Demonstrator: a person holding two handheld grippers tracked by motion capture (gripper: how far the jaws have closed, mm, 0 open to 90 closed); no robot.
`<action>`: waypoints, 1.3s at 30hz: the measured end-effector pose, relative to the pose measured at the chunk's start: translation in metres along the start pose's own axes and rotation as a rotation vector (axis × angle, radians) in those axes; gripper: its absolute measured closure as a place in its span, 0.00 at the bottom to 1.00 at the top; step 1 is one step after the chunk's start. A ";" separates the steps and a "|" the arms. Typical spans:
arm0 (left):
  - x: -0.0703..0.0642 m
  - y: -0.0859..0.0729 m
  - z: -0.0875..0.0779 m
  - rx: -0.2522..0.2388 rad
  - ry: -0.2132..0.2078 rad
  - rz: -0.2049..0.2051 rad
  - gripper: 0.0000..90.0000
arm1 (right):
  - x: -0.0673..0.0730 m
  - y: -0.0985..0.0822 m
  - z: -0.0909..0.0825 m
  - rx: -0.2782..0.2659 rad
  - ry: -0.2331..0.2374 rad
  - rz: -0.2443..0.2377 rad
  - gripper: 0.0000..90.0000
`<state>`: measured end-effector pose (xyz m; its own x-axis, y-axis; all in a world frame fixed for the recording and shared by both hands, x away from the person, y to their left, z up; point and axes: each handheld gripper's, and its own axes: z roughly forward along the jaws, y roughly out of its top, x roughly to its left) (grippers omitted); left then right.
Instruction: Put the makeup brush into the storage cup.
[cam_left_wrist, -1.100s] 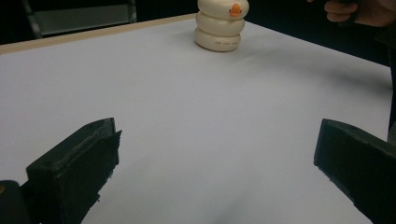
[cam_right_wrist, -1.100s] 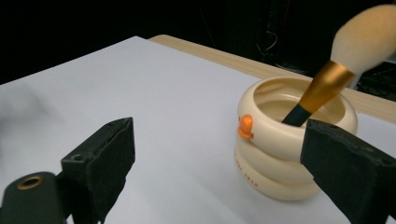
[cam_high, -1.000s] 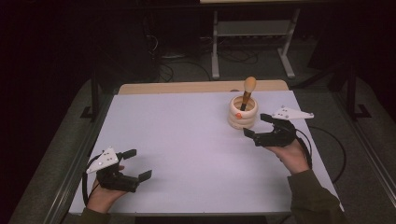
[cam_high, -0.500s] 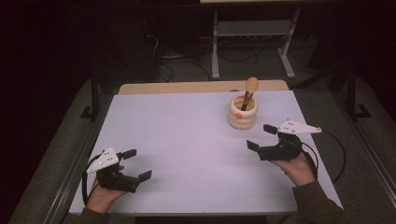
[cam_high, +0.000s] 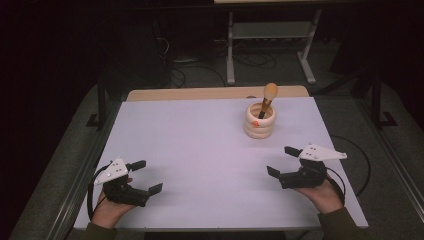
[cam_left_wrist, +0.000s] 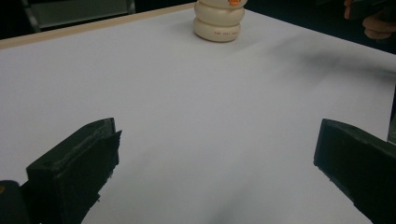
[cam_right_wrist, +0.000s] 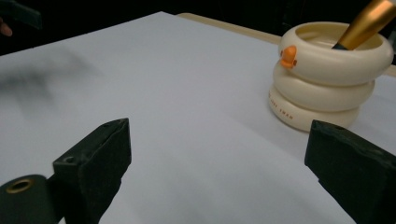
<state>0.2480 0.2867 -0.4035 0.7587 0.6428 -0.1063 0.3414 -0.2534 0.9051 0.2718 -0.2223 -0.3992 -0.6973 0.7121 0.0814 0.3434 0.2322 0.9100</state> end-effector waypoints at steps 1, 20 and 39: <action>0.000 0.000 0.000 0.000 0.000 0.000 0.00 | 0.000 0.000 0.000 0.000 0.000 0.000 0.07; 0.000 -0.004 0.004 0.033 -0.004 0.007 0.00 | 0.005 -0.027 -0.009 0.066 -0.011 -0.011 0.04; 0.000 -0.005 0.004 0.045 -0.009 0.009 0.00 | 0.003 -0.028 -0.011 0.057 -0.004 -0.009 0.03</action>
<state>0.2487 0.2852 -0.4100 0.7664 0.6342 -0.1023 0.3596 -0.2916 0.8864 0.2532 -0.2337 -0.4205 -0.6977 0.7128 0.0719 0.3730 0.2758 0.8859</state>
